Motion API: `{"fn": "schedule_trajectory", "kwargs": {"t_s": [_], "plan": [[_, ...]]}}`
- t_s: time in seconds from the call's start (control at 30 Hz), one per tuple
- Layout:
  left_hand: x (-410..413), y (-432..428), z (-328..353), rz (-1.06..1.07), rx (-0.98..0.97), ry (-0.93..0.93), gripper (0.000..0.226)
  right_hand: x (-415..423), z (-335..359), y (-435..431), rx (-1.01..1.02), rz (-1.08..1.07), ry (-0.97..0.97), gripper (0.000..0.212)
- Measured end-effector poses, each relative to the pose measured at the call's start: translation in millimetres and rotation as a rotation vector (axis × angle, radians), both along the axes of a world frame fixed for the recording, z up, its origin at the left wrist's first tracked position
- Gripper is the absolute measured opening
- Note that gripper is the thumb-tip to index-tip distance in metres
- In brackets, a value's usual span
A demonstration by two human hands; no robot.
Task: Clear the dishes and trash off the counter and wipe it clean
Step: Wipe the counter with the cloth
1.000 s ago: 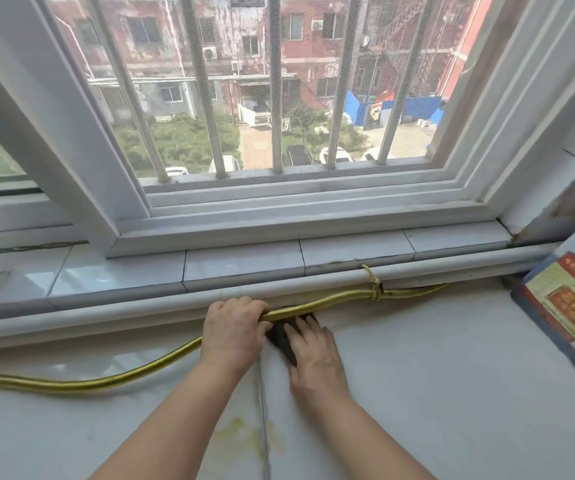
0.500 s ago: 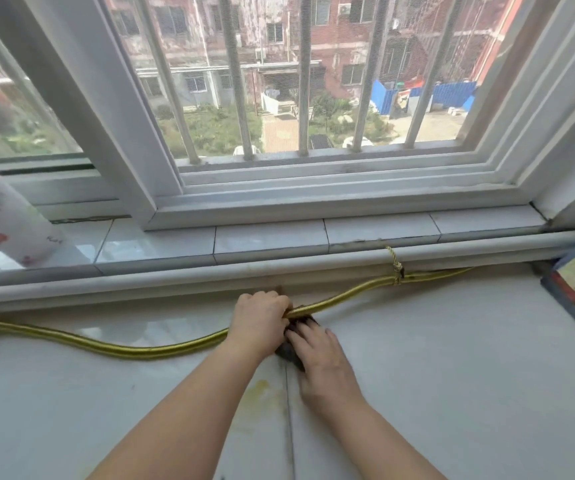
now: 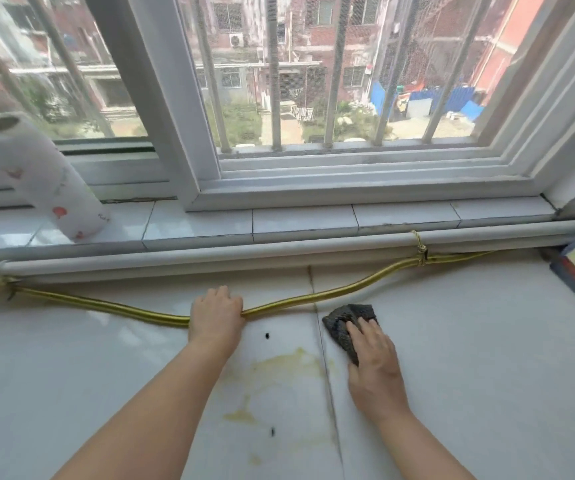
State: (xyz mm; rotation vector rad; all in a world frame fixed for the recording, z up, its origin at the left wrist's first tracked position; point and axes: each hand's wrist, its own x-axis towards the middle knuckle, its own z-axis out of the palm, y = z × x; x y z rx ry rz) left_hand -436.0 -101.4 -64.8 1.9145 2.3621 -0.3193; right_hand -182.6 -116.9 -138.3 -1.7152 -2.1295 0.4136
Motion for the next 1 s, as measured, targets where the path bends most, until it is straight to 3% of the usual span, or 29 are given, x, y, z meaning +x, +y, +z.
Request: {"fn": "schedule_trajectory", "kwargs": {"t_s": [0.3, 0.43, 0.5, 0.6, 0.7, 0.9, 1.0], "plan": [[-74, -51, 2, 0.081, 0.063, -0.203, 0.022, -118, 8, -71, -0.044, 0.111, 0.118, 0.061], [-101, -69, 1, 0.034, 0.082, -0.282, 0.032, -111, 37, -73, -0.191, -0.183, 0.603, 0.044], [-108, -71, 1, 0.018, 0.069, -0.326, 0.04, -93, 45, -69, -0.114, -0.429, 0.684, 0.041], [-113, -69, -1, 0.021, 0.035, -0.4, 0.052, -75, 42, -60, -0.134, -0.573, 0.481, 0.045], [-116, -63, -2, 0.043, 0.012, -0.458, 0.061, -88, 32, -43, -0.215, -0.401, 0.181, 0.052], [-121, -61, -4, 0.076, -0.006, -0.532, 0.065, -154, 33, -33, -0.191, -0.02, 0.063, 0.055], [-120, -66, -8, 0.062, -0.016, -0.532, 0.067, -169, 33, -55, -0.206, 0.141, 0.102, 0.059]]}}
